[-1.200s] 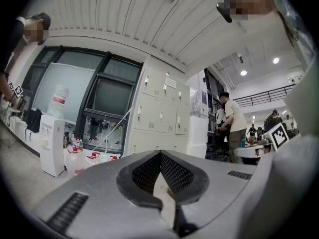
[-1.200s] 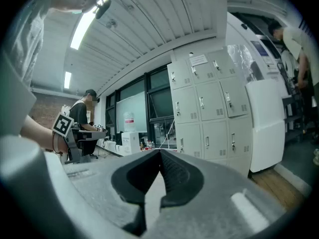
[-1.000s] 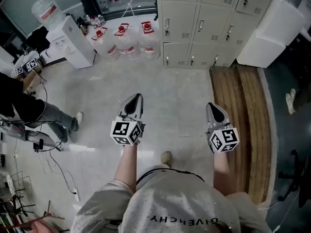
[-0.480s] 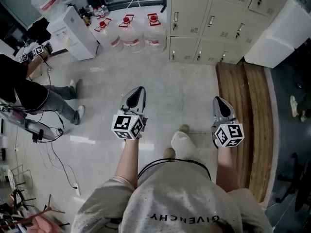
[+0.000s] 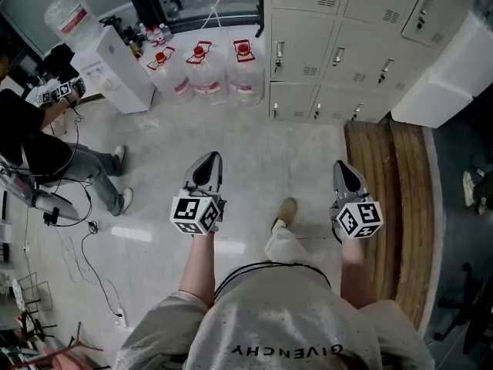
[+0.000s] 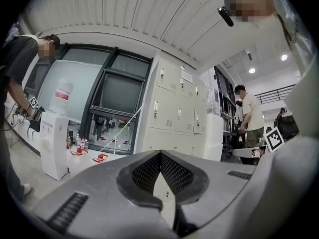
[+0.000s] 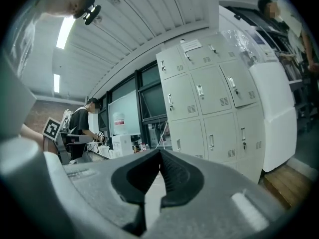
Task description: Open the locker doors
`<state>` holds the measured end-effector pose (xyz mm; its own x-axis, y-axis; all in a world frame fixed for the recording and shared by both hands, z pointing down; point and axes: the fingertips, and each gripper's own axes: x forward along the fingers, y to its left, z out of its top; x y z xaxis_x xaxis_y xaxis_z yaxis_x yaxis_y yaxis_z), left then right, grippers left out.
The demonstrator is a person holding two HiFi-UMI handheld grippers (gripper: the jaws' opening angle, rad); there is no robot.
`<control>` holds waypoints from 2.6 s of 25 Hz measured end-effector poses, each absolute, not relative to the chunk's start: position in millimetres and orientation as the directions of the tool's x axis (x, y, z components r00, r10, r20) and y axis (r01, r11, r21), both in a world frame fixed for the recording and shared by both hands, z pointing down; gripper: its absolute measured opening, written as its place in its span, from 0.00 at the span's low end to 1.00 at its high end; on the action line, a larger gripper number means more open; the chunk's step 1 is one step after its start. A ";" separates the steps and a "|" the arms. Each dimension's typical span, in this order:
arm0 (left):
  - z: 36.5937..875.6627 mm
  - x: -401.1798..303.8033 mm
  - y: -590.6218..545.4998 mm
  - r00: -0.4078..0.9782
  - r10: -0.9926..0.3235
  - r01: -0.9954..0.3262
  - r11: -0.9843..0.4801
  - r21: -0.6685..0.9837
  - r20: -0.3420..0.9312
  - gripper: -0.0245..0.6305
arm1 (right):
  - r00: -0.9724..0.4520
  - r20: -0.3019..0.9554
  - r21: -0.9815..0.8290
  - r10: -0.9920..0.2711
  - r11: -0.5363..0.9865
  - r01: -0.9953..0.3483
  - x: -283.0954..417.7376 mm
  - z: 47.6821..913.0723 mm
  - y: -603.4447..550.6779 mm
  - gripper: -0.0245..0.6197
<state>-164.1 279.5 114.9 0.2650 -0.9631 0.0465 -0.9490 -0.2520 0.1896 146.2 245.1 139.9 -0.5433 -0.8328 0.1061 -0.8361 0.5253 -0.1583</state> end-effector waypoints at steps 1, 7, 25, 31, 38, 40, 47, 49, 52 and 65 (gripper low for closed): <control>116.7 -164.0 265.3 0.264 -0.963 -0.949 -0.250 0.194 0.050 0.04 | -0.549 0.108 -0.162 -0.829 0.530 -0.832 144.0 141.2 231.7 0.03; 135.2 -146.2 191.5 0.300 -0.950 -0.937 -0.276 0.215 0.085 0.04 | -0.560 0.164 -0.192 -0.812 0.530 -0.826 147.3 164.5 161.0 0.03; 176.8 -126.7 33.4 0.301 -0.942 -0.930 -0.257 0.263 0.145 0.04 | -0.615 0.220 -0.251 -0.758 0.565 -0.786 135.7 205.9 -1.8 0.03; 195.0 -122.2 5.8 0.304 -0.938 -0.928 -0.253 0.272 0.165 0.04 | -0.633 0.241 -0.267 -0.736 0.577 -0.772 130.4 227.7 -30.6 0.03; 218.3 -120.9 -17.4 0.324 -0.926 -0.923 -0.266 0.278 0.192 0.04 | -0.669 0.245 -0.304 -0.702 0.600 -0.740 100.6 250.1 -56.8 0.03; 226.0 -119.8 -29.4 0.347 -0.916 -0.917 -0.287 0.276 0.201 0.04 | -0.675 0.246 -0.311 -0.695 0.603 -0.735 90.2 255.2 -67.9 0.03; 243.5 -132.9 -90.5 0.396 -0.899 -0.895 -0.334 0.295 0.186 0.04 | -0.698 0.236 -0.301 -0.676 0.632 -0.714 42.2 260.0 -122.6 0.04; 248.9 -136.9 -111.3 0.413 -0.892 -0.888 -0.350 0.300 0.183 0.04 | -0.699 0.232 -0.303 -0.676 0.633 -0.713 29.0 265.5 -140.5 0.04; 260.1 -140.0 -139.8 0.434 -0.882 -0.878 -0.368 0.306 0.183 0.04 | -0.703 0.228 -0.303 -0.674 0.637 -0.709 11.3 276.4 -167.0 0.05; 304.5 -151.2 -227.7 0.472 -0.867 -0.852 -0.403 0.335 0.157 0.04 | -0.702 0.217 -0.261 -0.678 0.653 -0.711 -52.5 318.2 -269.5 0.14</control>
